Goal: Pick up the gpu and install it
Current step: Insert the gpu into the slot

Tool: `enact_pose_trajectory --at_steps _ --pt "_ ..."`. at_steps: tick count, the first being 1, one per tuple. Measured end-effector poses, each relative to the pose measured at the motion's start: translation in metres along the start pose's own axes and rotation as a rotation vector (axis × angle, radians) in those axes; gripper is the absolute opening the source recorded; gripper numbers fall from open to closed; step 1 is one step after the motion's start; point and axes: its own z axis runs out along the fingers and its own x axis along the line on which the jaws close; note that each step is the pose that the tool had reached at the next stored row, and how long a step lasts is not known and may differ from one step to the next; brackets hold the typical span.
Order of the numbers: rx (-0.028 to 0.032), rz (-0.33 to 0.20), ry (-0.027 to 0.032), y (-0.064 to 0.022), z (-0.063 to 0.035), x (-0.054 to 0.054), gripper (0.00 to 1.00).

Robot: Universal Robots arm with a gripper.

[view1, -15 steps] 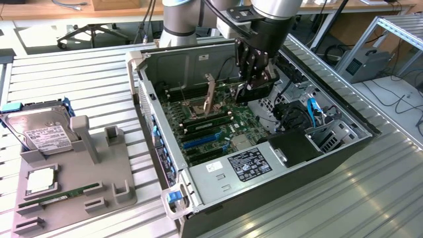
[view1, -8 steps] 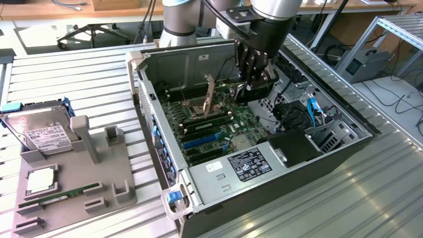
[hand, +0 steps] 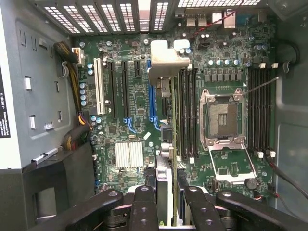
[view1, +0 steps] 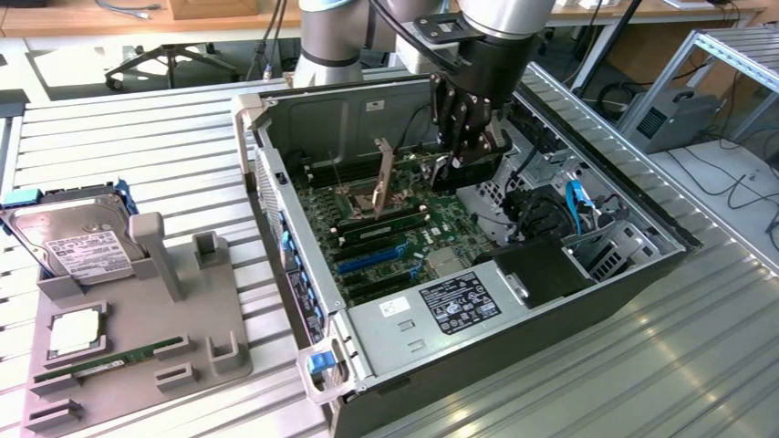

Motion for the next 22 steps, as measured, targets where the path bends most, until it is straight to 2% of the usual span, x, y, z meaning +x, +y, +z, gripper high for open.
enact_pose_trajectory --at_steps 22 --pt "0.0 0.0 -0.0001 0.0062 0.0009 0.001 0.27"
